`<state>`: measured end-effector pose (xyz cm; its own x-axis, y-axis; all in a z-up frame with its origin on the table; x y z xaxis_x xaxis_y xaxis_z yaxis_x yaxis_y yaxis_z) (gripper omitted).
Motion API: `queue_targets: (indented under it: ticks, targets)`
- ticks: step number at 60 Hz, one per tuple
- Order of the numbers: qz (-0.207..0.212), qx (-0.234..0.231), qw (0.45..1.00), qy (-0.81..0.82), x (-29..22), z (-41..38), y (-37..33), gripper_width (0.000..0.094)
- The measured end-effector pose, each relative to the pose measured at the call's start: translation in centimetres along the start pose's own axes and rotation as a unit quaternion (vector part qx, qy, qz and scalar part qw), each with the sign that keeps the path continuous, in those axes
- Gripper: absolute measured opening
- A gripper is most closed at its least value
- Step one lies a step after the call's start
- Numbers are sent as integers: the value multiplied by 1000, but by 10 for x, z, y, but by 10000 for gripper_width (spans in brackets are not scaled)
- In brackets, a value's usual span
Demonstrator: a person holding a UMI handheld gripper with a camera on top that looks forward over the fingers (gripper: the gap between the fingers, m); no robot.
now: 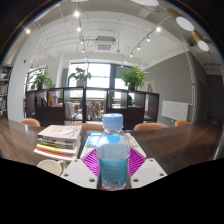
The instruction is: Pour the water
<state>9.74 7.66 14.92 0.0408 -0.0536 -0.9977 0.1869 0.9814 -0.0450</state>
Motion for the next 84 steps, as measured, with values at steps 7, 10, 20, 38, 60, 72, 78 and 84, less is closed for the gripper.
queue_targets:
  ticks: [7,10,20,38,60,72,78,84]
  targets:
    - [-19,-11,1000,2,31,11,9,329]
    - [-22,-13,1000,4,43,16,8,327]
    - [-16,-22,999,20,56,20,8,334]
    - [-34,-46,998,9,62,21,-5,684]
    - [-101,-48,994,-11,81,8,-135,833]
    - [-87,-58,994,8,49,-17,-205,840]
    - [-74,-60,995,25,27,-30,-244,842]
    - [-49,-63,996,34,5,-39,-266,840]
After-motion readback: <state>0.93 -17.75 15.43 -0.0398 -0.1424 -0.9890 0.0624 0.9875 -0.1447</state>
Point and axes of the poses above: the point between the fingertips, and its own axes, seen from behind it with the camera up: z to the right, x down, y forward, the way the camera looks, the point moved 7 cm from there along -y, backward, against the way the camera looks, and after that the axes turned 6 degrees about z, right-handed, at the moved point
